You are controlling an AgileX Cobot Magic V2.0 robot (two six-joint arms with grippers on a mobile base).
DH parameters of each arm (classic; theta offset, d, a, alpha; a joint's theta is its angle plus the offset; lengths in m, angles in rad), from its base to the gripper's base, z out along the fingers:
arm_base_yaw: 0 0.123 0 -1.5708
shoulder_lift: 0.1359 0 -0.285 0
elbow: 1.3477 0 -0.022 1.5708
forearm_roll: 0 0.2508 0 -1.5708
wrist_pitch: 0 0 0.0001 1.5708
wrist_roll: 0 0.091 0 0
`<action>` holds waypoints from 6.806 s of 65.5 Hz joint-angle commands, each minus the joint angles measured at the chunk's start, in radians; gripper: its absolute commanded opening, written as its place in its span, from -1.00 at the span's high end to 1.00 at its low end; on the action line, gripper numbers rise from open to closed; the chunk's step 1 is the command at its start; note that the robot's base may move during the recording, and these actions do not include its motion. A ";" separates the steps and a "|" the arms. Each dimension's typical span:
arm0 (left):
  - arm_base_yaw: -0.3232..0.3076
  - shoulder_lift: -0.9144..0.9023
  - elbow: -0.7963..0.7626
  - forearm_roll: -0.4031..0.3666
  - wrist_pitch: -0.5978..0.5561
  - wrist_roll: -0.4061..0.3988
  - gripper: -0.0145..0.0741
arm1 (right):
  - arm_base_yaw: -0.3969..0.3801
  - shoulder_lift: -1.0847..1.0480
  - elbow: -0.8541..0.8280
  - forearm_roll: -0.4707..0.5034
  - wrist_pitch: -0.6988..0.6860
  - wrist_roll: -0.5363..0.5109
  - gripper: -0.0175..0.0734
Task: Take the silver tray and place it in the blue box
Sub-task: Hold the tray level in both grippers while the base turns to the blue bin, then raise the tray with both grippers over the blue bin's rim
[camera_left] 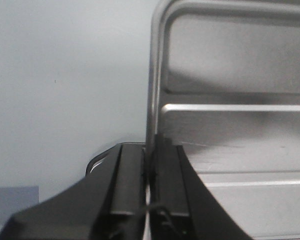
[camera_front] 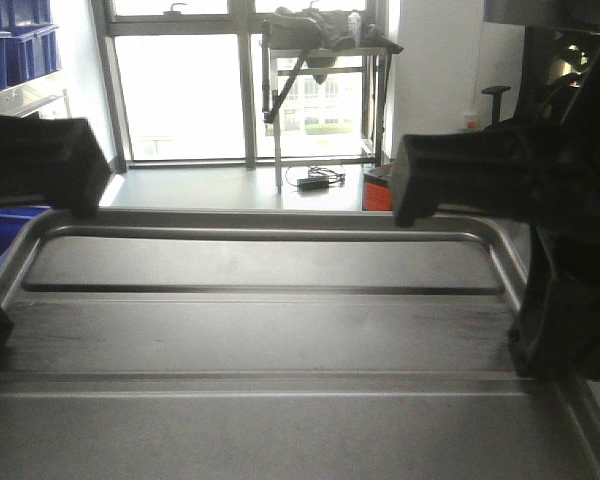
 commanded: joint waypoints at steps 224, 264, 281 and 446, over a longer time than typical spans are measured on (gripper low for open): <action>-0.008 -0.022 -0.023 0.031 0.002 -0.009 0.69 | 0.000 -0.027 -0.025 -0.043 0.000 0.000 0.49; -0.008 -0.022 -0.023 0.031 0.002 -0.009 0.69 | 0.000 -0.027 -0.025 -0.043 0.003 0.000 0.49; -0.008 -0.022 -0.023 0.031 0.002 -0.009 0.69 | 0.000 -0.027 -0.025 -0.043 0.010 0.000 0.49; -0.008 -0.022 -0.023 0.031 0.002 -0.009 0.69 | 0.000 -0.027 -0.025 -0.043 0.010 0.000 0.49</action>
